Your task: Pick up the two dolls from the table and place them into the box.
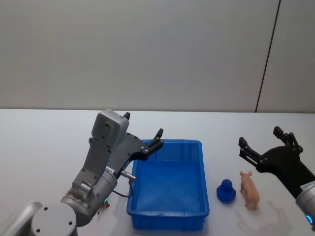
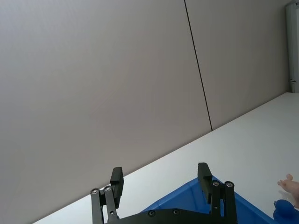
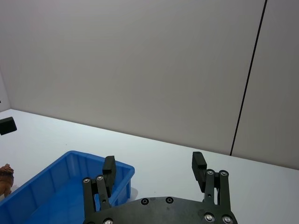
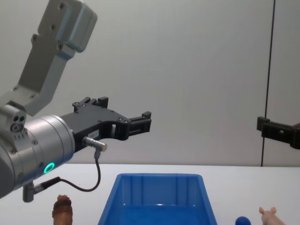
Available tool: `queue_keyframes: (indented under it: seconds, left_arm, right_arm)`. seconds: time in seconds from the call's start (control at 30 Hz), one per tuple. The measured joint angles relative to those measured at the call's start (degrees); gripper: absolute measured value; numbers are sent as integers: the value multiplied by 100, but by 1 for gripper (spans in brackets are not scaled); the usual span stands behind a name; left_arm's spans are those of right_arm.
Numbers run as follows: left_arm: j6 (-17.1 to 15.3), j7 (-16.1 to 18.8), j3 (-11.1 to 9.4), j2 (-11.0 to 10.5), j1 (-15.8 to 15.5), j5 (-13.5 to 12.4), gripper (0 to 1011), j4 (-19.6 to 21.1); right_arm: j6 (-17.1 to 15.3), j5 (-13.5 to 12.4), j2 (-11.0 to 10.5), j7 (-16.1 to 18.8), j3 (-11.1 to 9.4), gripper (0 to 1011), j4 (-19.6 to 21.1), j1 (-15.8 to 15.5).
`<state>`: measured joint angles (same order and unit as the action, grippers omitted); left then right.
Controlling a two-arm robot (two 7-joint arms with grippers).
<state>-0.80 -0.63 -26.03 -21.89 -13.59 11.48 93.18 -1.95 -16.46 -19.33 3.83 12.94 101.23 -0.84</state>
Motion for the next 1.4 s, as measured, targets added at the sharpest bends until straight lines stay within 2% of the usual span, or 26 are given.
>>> queue_keyframes:
  seconds: [1.17,1.4]
  left_arm:
    - [0,0,0,0,0,0,1001,0]
    - [0,0,0,0,0,0,1001,0]
  right_arm:
    - [0,0,3,-1,0,1001,0,0]
    - [-58,54,45,-119,7,1001,0,6]
